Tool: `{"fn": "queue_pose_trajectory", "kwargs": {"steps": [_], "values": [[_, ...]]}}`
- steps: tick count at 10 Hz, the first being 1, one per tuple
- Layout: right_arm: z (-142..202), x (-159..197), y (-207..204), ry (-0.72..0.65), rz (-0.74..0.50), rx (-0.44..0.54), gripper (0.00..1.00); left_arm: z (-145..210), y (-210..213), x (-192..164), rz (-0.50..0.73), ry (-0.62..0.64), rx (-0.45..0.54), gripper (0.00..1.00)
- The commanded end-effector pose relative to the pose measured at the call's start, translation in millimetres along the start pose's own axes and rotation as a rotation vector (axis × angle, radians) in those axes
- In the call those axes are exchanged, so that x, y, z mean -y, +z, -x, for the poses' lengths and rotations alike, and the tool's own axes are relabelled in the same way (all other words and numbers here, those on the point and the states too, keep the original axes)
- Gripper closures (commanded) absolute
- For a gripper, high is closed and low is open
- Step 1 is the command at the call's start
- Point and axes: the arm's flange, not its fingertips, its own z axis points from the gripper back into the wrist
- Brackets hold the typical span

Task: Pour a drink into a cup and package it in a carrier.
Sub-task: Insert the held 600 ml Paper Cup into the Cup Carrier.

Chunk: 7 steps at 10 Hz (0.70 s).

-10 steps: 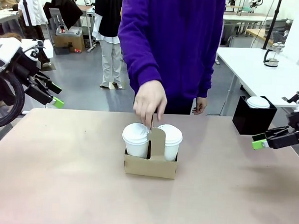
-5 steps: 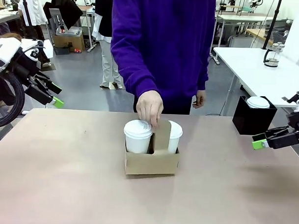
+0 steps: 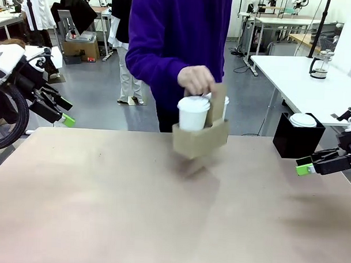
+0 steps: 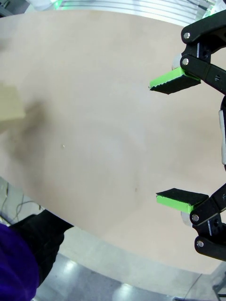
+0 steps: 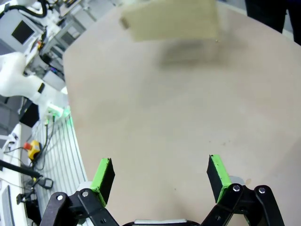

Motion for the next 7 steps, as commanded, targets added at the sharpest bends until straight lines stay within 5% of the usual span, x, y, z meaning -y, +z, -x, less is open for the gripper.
{"fn": "queue_pose_trajectory", "kwargs": {"steps": [1,7], "values": [[-0.7,0.1,-0.3,0.024,-0.005,0.028,0.00,0.3,1.2,0.7,0.003,-0.005,0.008,0.00],[-0.7,0.1,-0.3,0.024,-0.005,0.028,0.00,0.3,1.2,0.7,0.003,-0.005,0.008,0.00]]}}
